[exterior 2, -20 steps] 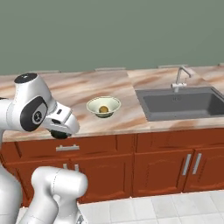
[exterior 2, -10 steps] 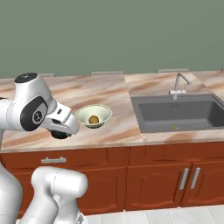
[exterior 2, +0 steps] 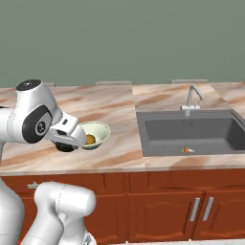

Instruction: Pick the squashs from the cabinet and place them in one bowl. Pick the carrot from the sink and place it in the other bowl.

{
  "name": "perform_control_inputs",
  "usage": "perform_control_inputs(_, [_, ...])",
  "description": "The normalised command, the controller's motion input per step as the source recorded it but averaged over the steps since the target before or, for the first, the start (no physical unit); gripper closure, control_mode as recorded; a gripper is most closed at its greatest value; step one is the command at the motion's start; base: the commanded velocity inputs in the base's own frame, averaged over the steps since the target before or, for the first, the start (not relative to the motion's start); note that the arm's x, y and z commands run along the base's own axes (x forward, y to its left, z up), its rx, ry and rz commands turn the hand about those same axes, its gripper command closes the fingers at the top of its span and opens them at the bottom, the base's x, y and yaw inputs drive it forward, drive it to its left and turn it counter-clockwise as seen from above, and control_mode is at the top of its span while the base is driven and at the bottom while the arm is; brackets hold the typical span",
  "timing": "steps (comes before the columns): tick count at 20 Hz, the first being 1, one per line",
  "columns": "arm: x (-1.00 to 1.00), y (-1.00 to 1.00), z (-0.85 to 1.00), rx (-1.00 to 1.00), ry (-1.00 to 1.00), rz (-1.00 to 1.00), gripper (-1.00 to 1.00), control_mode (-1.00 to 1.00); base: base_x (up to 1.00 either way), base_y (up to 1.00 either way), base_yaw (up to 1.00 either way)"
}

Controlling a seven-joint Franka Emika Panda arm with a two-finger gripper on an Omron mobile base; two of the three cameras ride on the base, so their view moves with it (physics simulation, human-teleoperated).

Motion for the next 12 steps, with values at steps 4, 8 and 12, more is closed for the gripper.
perform_control_inputs(4, [0.00,0.00,0.00,0.00,0.00,0.00,1.00,1.00,0.50,-0.30,0.14])
perform_control_inputs(8, [0.00,0.00,0.00,0.00,0.00,0.00,1.00,1.00,0.42,-0.23,0.28])
perform_control_inputs(12, [0.00,0.00,0.00,0.00,0.00,0.00,1.00,1.00,0.36,-0.22,0.36])
